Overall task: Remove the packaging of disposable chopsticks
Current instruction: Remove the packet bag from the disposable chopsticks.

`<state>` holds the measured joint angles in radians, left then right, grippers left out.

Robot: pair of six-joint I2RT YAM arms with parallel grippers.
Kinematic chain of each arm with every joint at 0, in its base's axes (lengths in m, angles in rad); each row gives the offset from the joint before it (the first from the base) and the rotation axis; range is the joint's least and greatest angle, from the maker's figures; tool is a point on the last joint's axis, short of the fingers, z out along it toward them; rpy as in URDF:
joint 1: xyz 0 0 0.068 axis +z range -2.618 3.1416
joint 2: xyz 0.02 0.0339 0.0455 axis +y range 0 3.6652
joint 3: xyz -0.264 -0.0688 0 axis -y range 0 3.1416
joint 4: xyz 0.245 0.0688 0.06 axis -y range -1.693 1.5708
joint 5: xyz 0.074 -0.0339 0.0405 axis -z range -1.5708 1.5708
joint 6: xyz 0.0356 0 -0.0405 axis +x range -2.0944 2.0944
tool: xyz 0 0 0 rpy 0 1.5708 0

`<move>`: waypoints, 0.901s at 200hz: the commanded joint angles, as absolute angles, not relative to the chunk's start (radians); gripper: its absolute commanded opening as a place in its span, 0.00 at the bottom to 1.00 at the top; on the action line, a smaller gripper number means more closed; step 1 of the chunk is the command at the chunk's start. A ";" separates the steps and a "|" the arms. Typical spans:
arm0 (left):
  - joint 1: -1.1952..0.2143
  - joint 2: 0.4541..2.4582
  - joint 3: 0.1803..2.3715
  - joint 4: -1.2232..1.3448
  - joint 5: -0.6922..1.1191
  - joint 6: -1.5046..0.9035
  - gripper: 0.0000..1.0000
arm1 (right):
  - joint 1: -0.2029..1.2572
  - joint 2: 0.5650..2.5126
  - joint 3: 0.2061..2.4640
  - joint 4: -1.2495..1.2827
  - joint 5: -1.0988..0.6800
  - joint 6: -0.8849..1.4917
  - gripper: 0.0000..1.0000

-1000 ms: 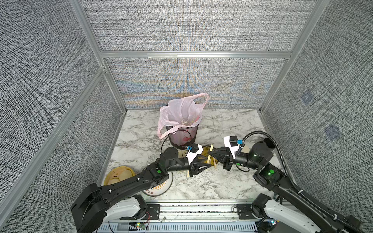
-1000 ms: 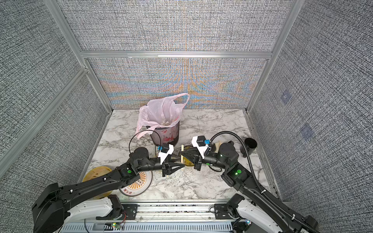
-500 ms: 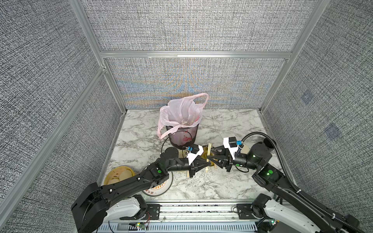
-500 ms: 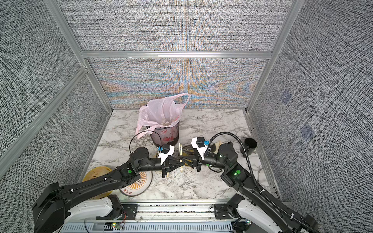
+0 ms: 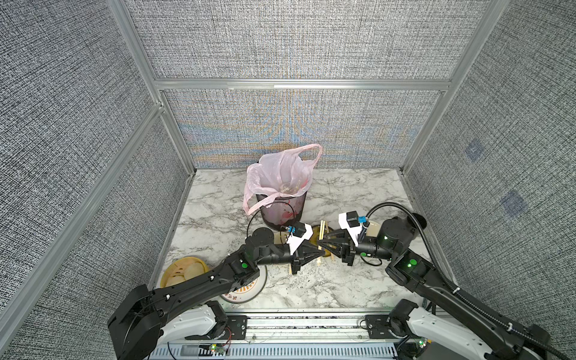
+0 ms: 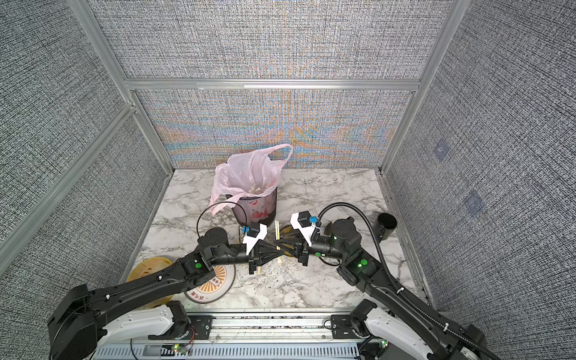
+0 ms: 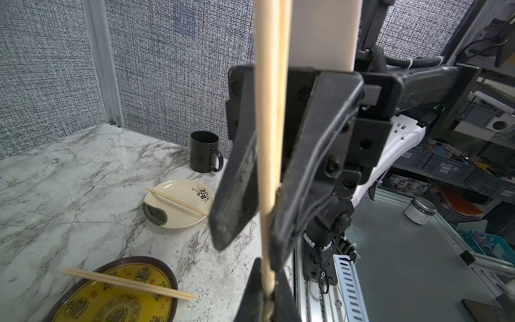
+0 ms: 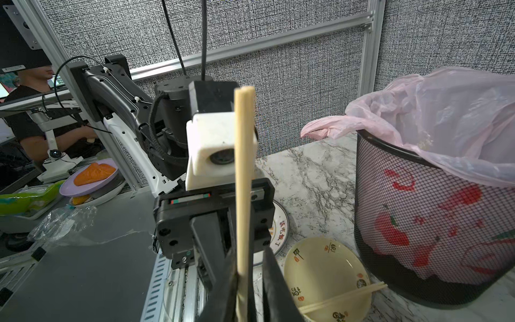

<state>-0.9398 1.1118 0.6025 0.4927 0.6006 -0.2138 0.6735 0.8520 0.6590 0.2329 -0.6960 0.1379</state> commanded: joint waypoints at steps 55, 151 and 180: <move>-0.940 1.145 0.602 0.505 0.620 -0.212 0.02 | 0.671 0.853 0.660 0.254 -0.689 0.136 0.00; -0.943 1.197 0.511 0.534 0.621 -0.230 0.12 | 0.656 0.824 0.690 0.271 -0.634 0.143 0.00; -0.949 1.253 0.505 0.556 0.649 -0.235 0.09 | 0.643 0.821 0.712 0.260 -0.634 0.149 0.00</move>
<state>-0.9440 1.2224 0.5110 0.5480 0.6216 -0.2298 0.6487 0.8242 0.6926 0.2222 -0.6437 0.1421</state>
